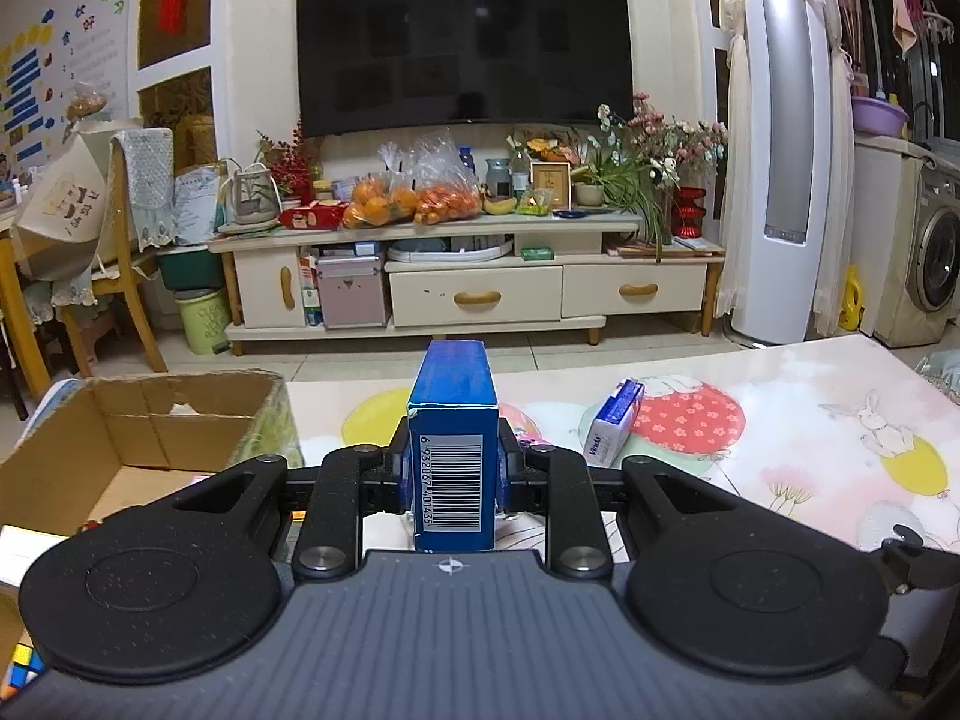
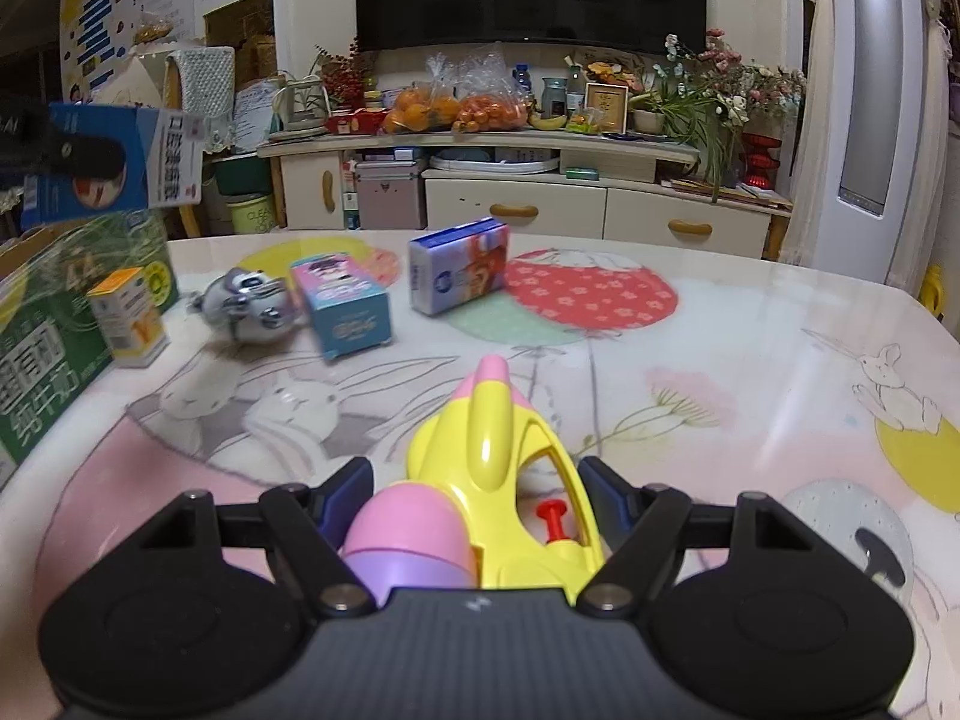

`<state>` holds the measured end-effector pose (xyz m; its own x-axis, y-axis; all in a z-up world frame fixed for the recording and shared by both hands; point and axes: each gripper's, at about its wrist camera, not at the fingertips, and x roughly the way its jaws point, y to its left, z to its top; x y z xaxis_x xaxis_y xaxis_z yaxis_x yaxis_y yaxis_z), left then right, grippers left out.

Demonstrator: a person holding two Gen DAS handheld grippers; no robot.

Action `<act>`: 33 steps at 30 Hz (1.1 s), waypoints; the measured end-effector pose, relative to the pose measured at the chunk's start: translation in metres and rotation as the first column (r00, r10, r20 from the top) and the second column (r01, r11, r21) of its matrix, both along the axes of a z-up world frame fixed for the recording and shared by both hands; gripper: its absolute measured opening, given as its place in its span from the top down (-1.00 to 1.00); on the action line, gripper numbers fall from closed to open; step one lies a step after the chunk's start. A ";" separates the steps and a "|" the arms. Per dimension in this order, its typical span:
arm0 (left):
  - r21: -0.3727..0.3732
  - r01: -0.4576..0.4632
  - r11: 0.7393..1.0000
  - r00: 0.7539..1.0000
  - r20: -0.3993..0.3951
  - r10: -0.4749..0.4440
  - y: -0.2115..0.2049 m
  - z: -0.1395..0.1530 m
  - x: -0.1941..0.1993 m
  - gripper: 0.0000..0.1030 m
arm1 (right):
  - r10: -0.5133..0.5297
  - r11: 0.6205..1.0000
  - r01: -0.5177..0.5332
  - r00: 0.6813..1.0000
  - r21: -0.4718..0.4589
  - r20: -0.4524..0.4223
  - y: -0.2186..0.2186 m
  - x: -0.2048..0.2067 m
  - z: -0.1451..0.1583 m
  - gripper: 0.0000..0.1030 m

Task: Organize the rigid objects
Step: 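Carry the blue carton in the left tool while the right tool carries the water gun to the cardboard box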

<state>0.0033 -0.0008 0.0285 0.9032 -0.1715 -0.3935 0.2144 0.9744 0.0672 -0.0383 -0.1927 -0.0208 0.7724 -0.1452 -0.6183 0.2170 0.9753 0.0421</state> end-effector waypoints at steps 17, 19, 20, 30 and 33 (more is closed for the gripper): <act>-0.059 -0.064 0.996 0.997 0.044 0.067 0.063 0.038 -0.030 0.46 | 0.073 0.997 -0.071 0.994 -0.030 0.085 0.057 -0.012 0.048 -0.45; -0.071 -0.070 0.995 0.996 0.048 0.073 0.072 0.041 -0.033 0.46 | 0.089 0.996 -0.087 0.991 -0.026 0.104 0.066 -0.010 0.057 -0.45; -0.079 -0.075 0.994 0.996 0.049 0.079 0.078 0.043 -0.033 0.46 | 0.097 0.995 -0.094 0.989 -0.027 0.112 0.071 -0.009 0.061 -0.45; -0.144 -0.176 0.974 0.983 0.025 0.181 0.139 0.053 -0.026 0.46 | 0.226 0.974 -0.224 0.957 -0.030 0.183 0.129 0.025 0.099 -0.45; -0.154 -0.218 0.964 0.975 -0.003 0.220 0.154 0.050 -0.019 0.46 | 0.272 0.962 -0.268 0.940 -0.046 0.205 0.149 0.042 0.111 -0.45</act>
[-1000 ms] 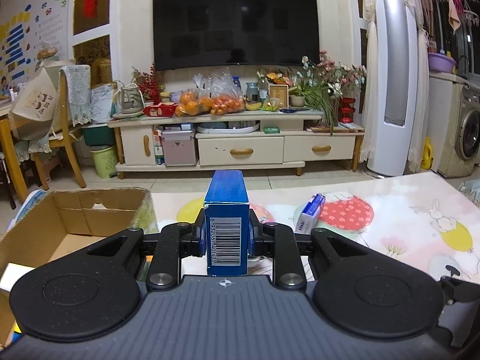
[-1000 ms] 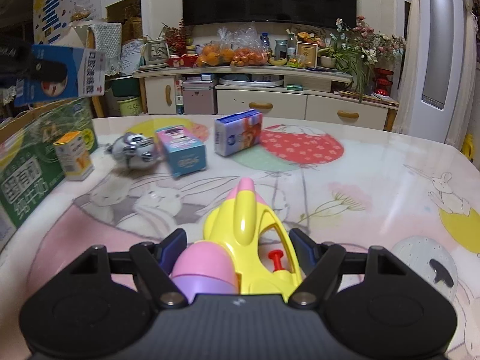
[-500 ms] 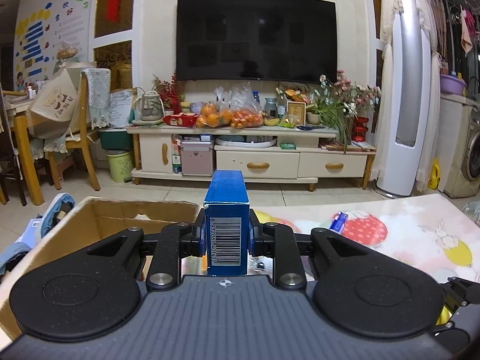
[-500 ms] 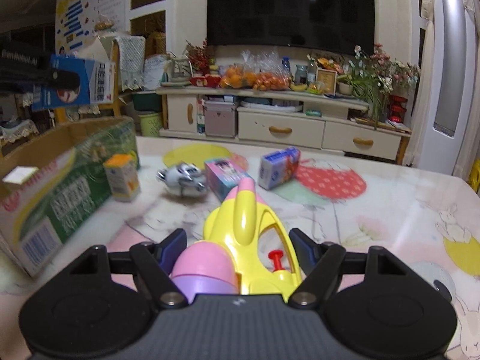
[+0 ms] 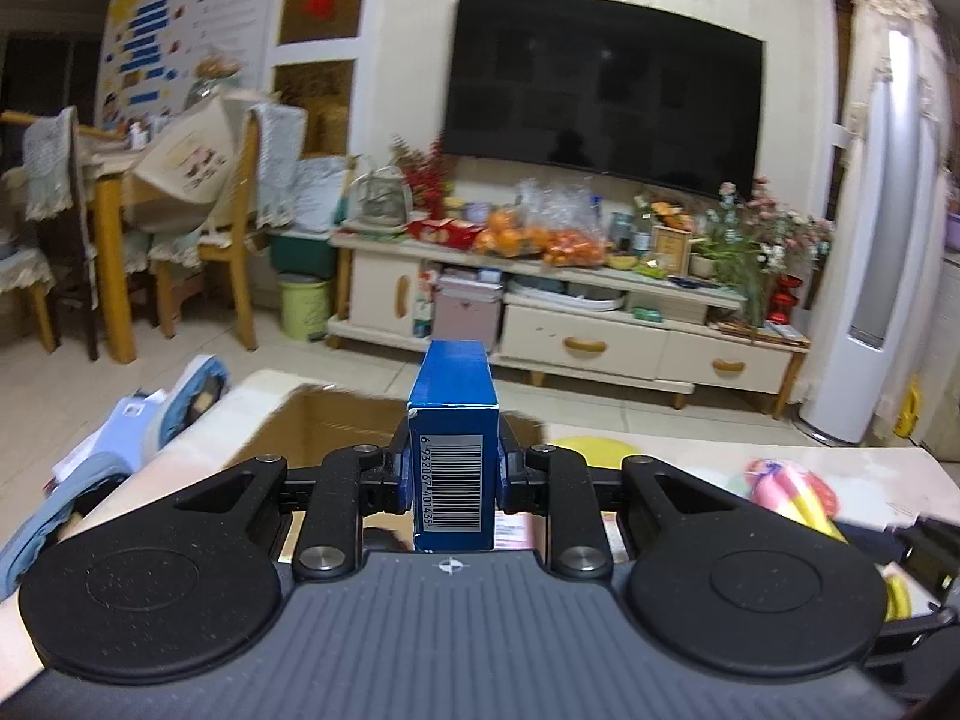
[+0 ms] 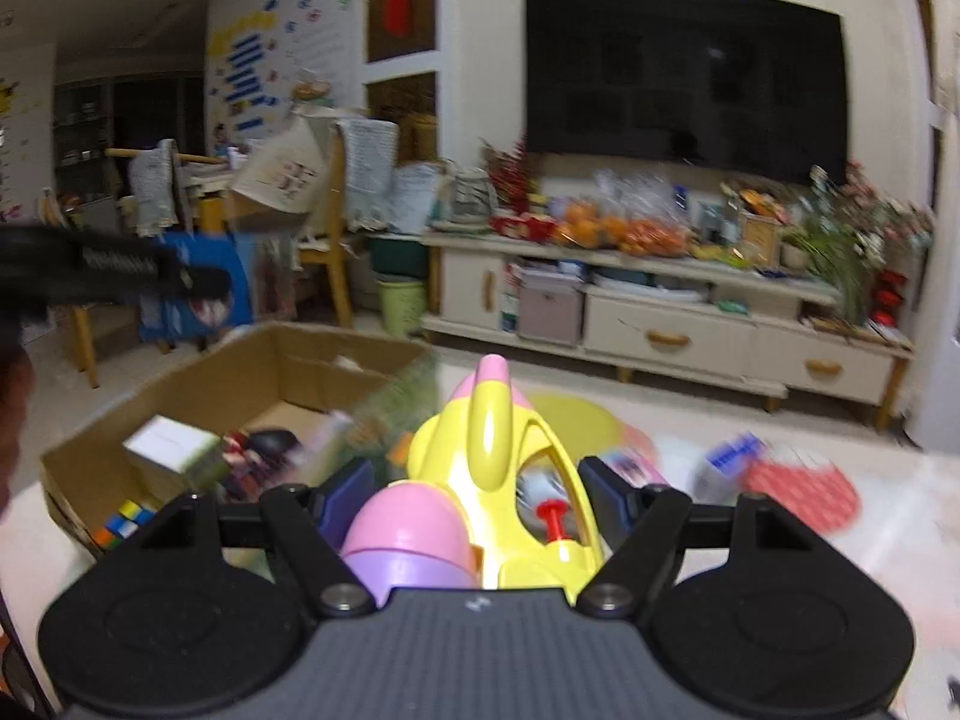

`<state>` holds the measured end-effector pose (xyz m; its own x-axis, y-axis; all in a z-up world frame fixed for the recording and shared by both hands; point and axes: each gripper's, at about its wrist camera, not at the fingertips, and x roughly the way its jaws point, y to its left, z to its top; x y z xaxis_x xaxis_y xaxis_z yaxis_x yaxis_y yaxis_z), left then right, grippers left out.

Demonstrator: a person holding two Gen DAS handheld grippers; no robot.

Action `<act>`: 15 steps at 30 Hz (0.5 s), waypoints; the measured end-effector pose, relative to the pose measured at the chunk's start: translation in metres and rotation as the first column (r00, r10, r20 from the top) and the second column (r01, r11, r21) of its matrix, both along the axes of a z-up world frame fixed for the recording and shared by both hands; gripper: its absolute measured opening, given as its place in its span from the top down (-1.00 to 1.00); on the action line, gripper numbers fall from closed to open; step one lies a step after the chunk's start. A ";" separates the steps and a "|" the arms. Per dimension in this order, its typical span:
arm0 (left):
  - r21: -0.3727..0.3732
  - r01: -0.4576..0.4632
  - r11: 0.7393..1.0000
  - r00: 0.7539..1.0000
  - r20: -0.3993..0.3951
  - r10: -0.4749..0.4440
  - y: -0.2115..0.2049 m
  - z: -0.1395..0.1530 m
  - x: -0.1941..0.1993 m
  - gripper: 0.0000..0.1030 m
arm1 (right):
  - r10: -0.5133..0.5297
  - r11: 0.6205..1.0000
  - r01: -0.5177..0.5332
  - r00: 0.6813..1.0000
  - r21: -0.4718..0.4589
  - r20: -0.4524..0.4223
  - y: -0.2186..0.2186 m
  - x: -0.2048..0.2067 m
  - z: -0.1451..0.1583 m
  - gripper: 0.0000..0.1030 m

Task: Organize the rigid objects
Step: 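Carry the blue carton in the left tool while the right tool carries the water gun to the cardboard box, then open the right tool dropping the water gun in the box while the left tool releases the blue carton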

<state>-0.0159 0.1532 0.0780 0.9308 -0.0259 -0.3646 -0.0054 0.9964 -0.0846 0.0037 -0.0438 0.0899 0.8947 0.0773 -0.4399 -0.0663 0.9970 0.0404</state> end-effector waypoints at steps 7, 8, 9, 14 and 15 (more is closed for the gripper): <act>-0.056 -0.076 0.996 0.994 -0.078 0.071 0.036 -0.007 0.020 0.46 | 0.100 0.995 -0.100 0.994 0.011 0.045 0.035 0.044 0.015 -0.45; -0.063 -0.085 0.994 0.993 -0.085 0.079 0.039 -0.008 0.022 0.46 | 0.112 0.993 -0.113 0.993 0.022 0.046 0.037 0.049 0.014 -0.45; -0.070 -0.091 0.993 0.992 -0.092 0.084 0.043 -0.008 0.023 0.46 | 0.125 0.991 -0.126 0.991 0.031 0.048 0.040 0.055 0.013 -0.45; -0.099 -0.121 0.988 0.986 -0.130 0.108 0.052 -0.012 0.037 0.46 | 0.157 0.985 -0.158 0.987 0.067 0.025 0.055 0.076 0.002 -0.45; -0.103 -0.127 0.987 0.984 -0.135 0.112 0.054 -0.013 0.038 0.46 | 0.163 0.983 -0.164 0.986 0.083 0.020 0.057 0.081 -0.001 -0.45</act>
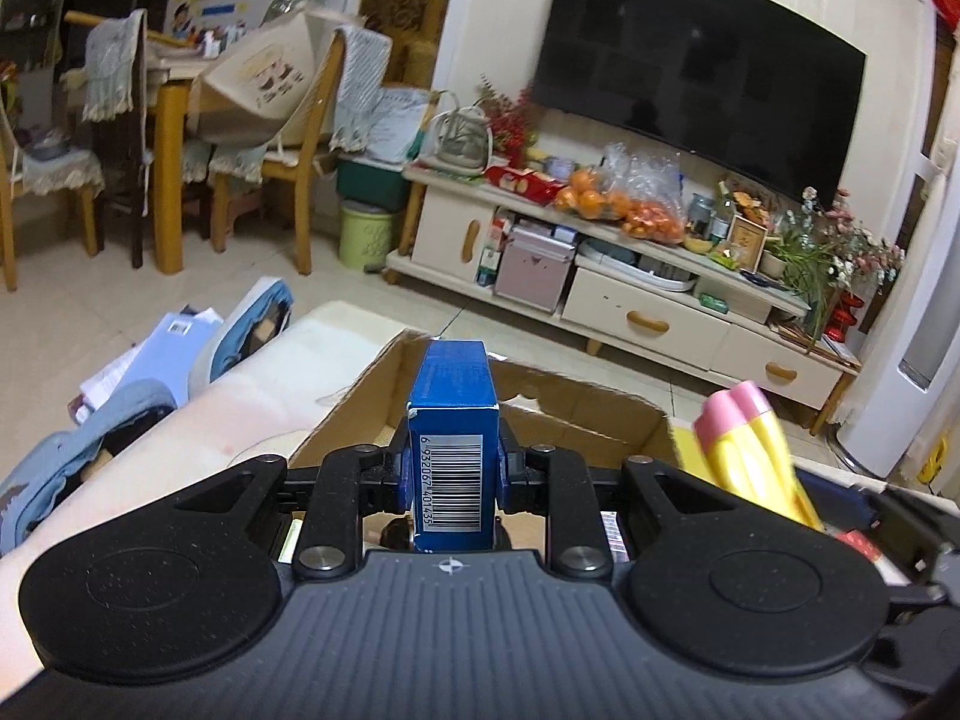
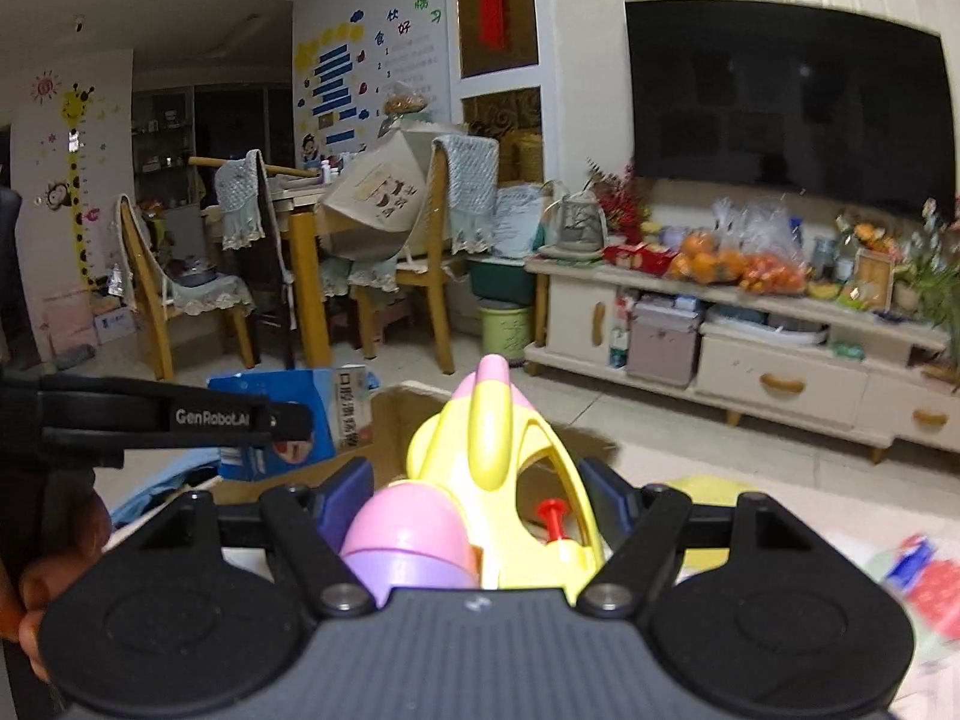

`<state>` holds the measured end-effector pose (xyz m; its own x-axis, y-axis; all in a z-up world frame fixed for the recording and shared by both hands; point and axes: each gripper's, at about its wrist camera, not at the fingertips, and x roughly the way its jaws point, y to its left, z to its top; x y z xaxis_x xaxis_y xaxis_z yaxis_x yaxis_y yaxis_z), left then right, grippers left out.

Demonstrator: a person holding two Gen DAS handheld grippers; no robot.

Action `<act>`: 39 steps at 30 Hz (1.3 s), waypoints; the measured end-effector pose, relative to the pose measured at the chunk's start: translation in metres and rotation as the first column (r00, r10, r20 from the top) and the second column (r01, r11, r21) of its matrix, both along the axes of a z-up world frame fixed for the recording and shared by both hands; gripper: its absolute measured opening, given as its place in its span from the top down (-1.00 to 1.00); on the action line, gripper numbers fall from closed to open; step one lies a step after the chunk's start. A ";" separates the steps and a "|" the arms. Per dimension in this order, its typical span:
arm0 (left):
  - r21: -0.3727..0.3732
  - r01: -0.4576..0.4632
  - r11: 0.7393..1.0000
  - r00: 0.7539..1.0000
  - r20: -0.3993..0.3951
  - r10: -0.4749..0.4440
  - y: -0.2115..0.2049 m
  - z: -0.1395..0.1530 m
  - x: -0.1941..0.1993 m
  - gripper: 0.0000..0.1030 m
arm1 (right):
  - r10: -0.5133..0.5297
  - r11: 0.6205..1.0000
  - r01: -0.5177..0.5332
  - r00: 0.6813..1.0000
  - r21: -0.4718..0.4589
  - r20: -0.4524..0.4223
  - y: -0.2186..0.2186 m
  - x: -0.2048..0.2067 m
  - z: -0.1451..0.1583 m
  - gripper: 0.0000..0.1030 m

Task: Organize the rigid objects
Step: 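Open the right tool dropping the water gun in the box while the left tool releases the blue carton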

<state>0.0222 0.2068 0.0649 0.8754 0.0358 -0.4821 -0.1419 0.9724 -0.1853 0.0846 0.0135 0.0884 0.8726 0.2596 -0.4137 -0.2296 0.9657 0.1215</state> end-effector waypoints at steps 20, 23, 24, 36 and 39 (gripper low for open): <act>0.016 -0.035 0.999 0.997 -0.065 0.036 -0.011 -0.005 0.003 -0.10 | 0.011 0.999 -0.010 1.000 0.034 -0.029 0.017 -0.008 -0.012 -0.69; 0.050 -0.040 0.998 0.998 -0.050 0.042 -0.014 -0.003 0.000 -0.44 | -0.019 0.999 0.020 1.000 0.025 -0.009 0.009 -0.019 -0.007 -0.75; 0.062 -0.036 0.997 0.998 -0.046 0.039 -0.016 -0.003 -0.002 -0.58 | -0.032 0.999 0.032 0.999 0.020 -0.005 0.006 -0.021 -0.006 -0.77; 0.150 -0.002 0.989 1.000 -0.023 0.006 -0.023 -0.005 -0.010 -1.00 | -0.127 0.987 0.131 0.991 -0.092 0.049 -0.008 -0.055 -0.013 -0.92; 0.162 0.002 0.987 1.000 -0.025 0.002 -0.023 -0.004 -0.008 -1.00 | -0.140 0.985 0.144 0.989 -0.091 0.052 -0.013 -0.061 -0.015 -0.92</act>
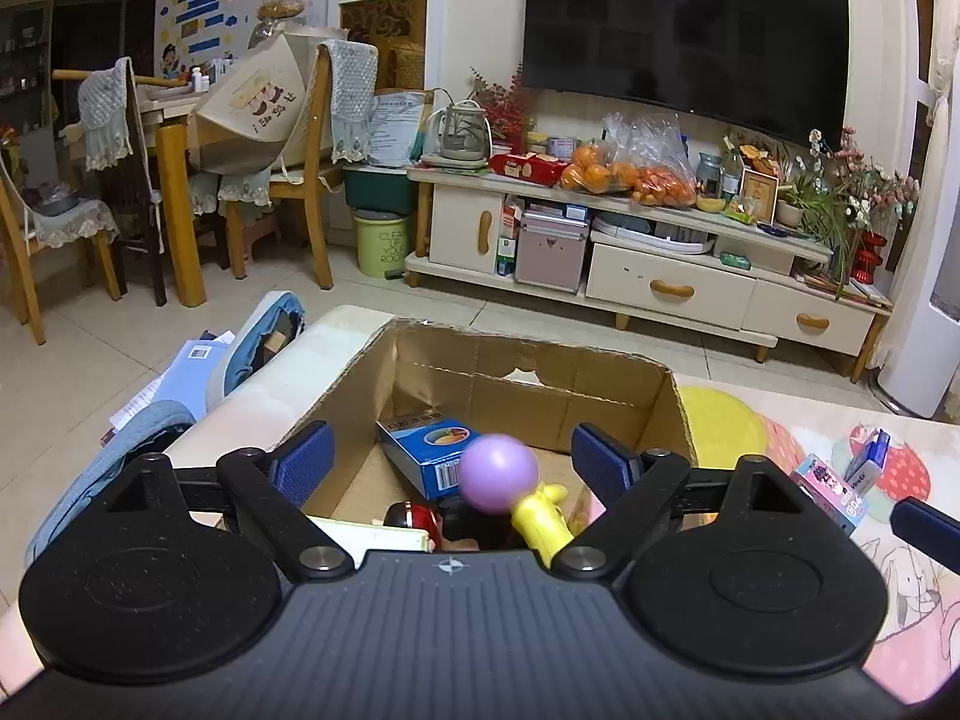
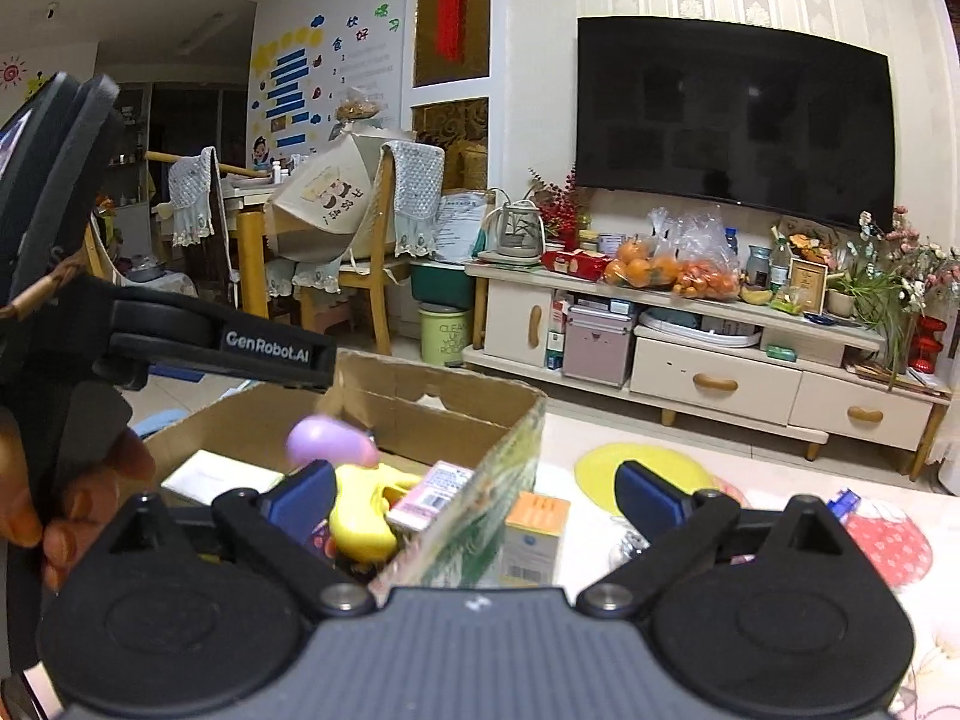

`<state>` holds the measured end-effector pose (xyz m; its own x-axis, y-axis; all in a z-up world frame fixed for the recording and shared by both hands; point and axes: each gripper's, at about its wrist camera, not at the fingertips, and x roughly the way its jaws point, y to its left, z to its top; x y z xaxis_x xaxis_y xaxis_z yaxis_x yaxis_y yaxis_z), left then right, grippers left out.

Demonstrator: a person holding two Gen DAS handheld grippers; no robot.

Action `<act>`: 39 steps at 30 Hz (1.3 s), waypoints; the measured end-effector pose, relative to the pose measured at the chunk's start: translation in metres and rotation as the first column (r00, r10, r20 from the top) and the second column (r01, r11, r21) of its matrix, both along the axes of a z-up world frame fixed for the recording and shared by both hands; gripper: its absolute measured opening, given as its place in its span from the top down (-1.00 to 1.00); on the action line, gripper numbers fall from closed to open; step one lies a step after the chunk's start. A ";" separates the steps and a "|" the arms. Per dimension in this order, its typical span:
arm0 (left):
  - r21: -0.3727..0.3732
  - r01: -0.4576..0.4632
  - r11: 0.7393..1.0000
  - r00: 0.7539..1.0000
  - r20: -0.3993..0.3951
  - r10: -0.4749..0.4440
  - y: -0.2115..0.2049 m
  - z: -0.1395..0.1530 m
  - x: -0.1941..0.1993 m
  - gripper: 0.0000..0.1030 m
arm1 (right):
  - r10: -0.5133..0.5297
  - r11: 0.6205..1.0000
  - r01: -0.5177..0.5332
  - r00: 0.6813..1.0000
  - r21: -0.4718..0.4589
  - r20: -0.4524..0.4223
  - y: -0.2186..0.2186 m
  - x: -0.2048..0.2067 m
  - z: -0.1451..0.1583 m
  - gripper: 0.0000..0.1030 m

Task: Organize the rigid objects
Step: 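Open the right tool dropping the water gun in the box while the left tool releases the blue carton, then move both tools back over the table toward the remaining toys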

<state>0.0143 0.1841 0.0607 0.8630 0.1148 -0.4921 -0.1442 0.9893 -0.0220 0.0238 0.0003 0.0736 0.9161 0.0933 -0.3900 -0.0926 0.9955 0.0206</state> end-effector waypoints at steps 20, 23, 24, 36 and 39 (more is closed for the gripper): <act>0.049 0.098 0.994 0.995 0.004 -0.098 -0.002 -0.005 0.003 -1.00 | -0.073 0.997 0.073 0.997 -0.016 0.011 -0.032 -0.028 -0.020 -0.92; 0.064 0.117 0.991 0.993 0.000 -0.118 -0.003 -0.006 0.003 -1.00 | -0.084 0.996 0.084 0.996 -0.015 0.018 -0.037 -0.031 -0.021 -0.92; 0.069 0.122 0.990 0.992 -0.001 -0.122 -0.003 -0.007 0.003 -1.00 | -0.087 0.996 0.087 0.996 -0.012 0.019 -0.039 -0.032 -0.022 -0.92; 0.122 0.181 0.976 0.984 -0.021 -0.179 0.000 -0.013 0.005 -1.00 | -0.115 0.993 0.115 0.993 0.015 0.021 -0.061 -0.040 -0.030 -0.92; 0.137 0.192 0.972 0.981 -0.027 -0.190 -0.001 -0.015 0.004 -1.00 | -0.122 0.992 0.122 0.992 0.024 0.017 -0.069 -0.042 -0.032 -0.92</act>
